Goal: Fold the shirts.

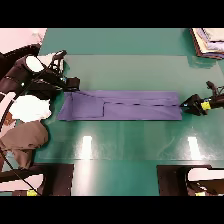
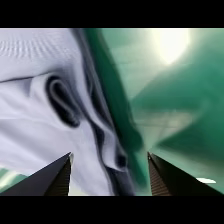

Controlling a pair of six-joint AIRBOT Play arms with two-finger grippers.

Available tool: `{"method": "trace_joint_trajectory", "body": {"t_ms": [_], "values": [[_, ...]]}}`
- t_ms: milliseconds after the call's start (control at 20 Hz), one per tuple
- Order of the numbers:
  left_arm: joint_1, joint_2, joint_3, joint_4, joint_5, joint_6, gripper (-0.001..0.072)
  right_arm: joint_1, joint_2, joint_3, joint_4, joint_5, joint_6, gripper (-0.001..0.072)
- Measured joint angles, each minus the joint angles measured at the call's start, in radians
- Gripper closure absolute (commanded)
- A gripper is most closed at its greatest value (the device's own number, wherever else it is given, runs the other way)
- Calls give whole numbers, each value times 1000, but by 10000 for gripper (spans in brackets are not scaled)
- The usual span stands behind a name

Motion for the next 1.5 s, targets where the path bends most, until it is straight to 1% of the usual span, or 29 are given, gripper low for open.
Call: {"method": "trace_joint_trajectory", "body": {"t_ms": [50, 100, 200, 250, 400, 550, 850, 1000, 1200, 1400, 1500], "values": [[-13, -8, 1, -11, 2, 2, 684, 14, -15, -9, 24, 0, -8, 314], [-29, -17, 1, -19, 5, 4, 685, 31, -32, -18, 43, -3, -17, 404], [-72, -41, 1, -33, 24, 5, 685, 67, -51, -27, 66, -23, -47, 646], [-97, -55, 1, -41, 39, 6, 684, 79, -55, -29, 71, -26, -59, 698], [-177, -111, 19, -62, 100, 6, 685, 99, -27, 8, 82, -28, -84, 699], [-254, -202, 80, -93, 142, 6, 685, 127, 47, 95, 135, 29, -89, 699], [-366, -406, 264, -167, 161, 6, 685, 286, 191, 327, 201, 84, 11, 700], [-383, -456, 311, -182, 143, 5, 685, 386, 215, 439, 208, 89, 61, 699], [-392, -479, 331, -188, 125, 5, 685, 503, 225, 533, 213, 68, 107, 699], [-387, -481, 337, -186, 116, 5, 685, 597, 224, 570, 255, 21, 122, 699], [-355, -454, 338, -180, 109, 4, 685, 645, 211, 576, 282, -2, 125, 699]]}}
